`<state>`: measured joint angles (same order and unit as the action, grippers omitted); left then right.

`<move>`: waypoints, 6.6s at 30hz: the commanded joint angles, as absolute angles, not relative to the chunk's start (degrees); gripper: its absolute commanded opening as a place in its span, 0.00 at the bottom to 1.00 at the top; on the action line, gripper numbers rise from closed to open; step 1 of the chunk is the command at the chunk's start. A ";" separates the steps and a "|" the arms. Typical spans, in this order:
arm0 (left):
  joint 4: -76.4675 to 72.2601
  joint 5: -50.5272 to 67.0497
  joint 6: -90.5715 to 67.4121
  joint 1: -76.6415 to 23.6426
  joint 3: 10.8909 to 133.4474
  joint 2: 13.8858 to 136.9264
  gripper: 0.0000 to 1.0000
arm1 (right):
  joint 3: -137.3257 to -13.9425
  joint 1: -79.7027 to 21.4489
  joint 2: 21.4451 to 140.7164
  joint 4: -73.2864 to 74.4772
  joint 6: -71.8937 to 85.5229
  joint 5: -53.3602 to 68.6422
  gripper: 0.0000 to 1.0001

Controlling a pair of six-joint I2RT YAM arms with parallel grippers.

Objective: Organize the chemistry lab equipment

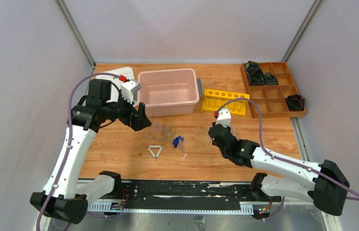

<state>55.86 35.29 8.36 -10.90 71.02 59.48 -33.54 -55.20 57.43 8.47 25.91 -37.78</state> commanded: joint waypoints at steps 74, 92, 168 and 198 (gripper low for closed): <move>56.82 34.10 8.29 -10.81 75.39 59.81 1.00 | -51.52 -55.62 64.53 19.84 35.88 -17.64 0.48; 56.87 34.80 9.09 -10.81 75.08 58.33 1.00 | -62.50 -55.97 96.26 20.30 36.66 -5.52 0.31; 57.96 47.68 7.41 -10.81 74.84 60.79 0.04 | -79.39 -68.31 84.20 -4.12 37.39 -20.86 0.08; 58.00 46.79 11.25 -10.89 74.41 58.26 0.64 | -96.46 -60.85 89.36 21.44 36.23 -6.77 0.00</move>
